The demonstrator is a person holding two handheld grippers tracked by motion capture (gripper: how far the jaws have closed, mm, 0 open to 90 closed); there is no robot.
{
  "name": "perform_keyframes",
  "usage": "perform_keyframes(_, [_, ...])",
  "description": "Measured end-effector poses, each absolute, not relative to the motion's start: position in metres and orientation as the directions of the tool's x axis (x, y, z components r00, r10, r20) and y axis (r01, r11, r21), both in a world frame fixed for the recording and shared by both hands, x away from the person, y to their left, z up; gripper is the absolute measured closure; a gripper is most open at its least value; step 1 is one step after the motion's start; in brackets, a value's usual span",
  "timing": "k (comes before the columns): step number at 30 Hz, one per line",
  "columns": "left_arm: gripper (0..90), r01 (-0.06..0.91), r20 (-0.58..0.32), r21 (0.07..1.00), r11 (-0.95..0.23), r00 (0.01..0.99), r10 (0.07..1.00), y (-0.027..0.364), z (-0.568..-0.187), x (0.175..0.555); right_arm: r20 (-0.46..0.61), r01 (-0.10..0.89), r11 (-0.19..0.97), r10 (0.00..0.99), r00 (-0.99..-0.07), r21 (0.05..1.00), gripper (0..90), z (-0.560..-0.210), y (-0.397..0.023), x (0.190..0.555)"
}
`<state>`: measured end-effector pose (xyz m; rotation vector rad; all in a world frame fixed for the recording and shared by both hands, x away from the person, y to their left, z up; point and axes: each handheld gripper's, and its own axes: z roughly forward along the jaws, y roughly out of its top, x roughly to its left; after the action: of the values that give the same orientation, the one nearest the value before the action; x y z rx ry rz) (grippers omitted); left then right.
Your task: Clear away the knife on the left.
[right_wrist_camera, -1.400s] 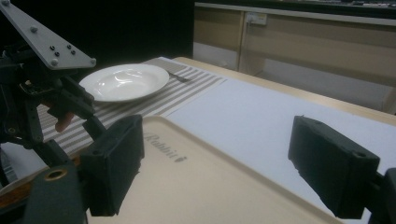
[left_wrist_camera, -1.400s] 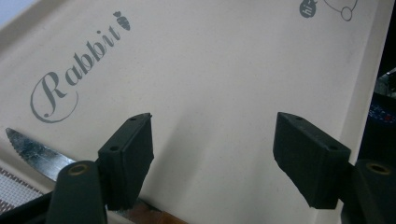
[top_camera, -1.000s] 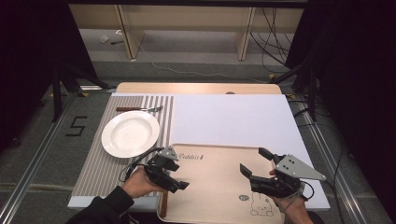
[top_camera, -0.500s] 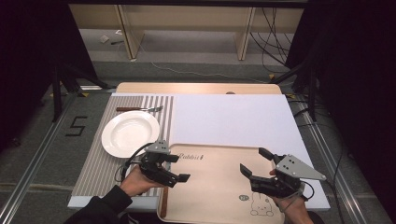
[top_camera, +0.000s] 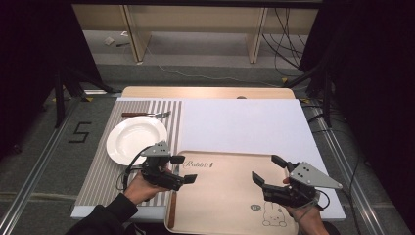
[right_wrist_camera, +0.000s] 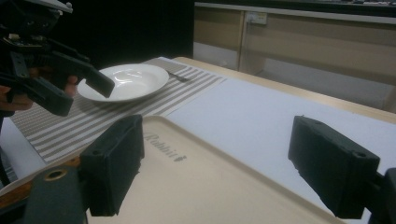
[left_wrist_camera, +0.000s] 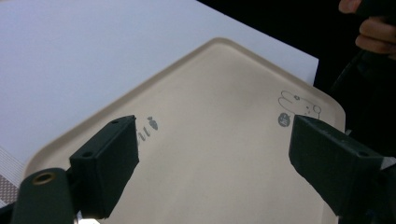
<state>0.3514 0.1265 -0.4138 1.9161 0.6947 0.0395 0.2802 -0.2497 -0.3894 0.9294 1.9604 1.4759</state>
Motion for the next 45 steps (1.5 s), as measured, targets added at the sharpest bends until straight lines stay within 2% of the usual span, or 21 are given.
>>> perform_keyframes(11, [15.3, 0.393, -0.271, 0.902, -0.176, 0.836, 0.478, 0.141, -0.404, 0.341, 0.000, 0.215, 0.178, 0.771, -0.636, 0.960, 19.2, -0.389, -0.249, 0.279])
perform_keyframes(16, [15.3, 0.350, -0.231, 0.926, -0.144, 0.825, 0.516, 0.153, -0.402, 0.334, -0.003, 0.212, 0.181, 0.768, -0.641, 0.960, 19.1, -0.389, -0.247, 0.279])
perform_keyframes(22, [15.2, 0.341, -0.222, 0.932, -0.120, 0.802, 0.555, 0.162, -0.403, 0.330, -0.005, 0.212, 0.182, 0.769, -0.639, 0.960, 19.1, -0.389, -0.247, 0.279])
perform_keyframes(35, [15.2, 0.335, -0.206, 0.936, -0.109, 0.773, 0.600, 0.178, -0.405, 0.321, 0.001, 0.215, 0.175, 0.772, -0.636, 0.961, 19.0, -0.389, -0.247, 0.279])
perform_keyframes(45, [15.3, 0.353, -0.210, 0.925, -0.140, 0.782, 0.587, 0.174, -0.410, 0.321, 0.002, 0.213, 0.174, 0.771, -0.637, 0.961, 19.0, -0.389, -0.247, 0.279])
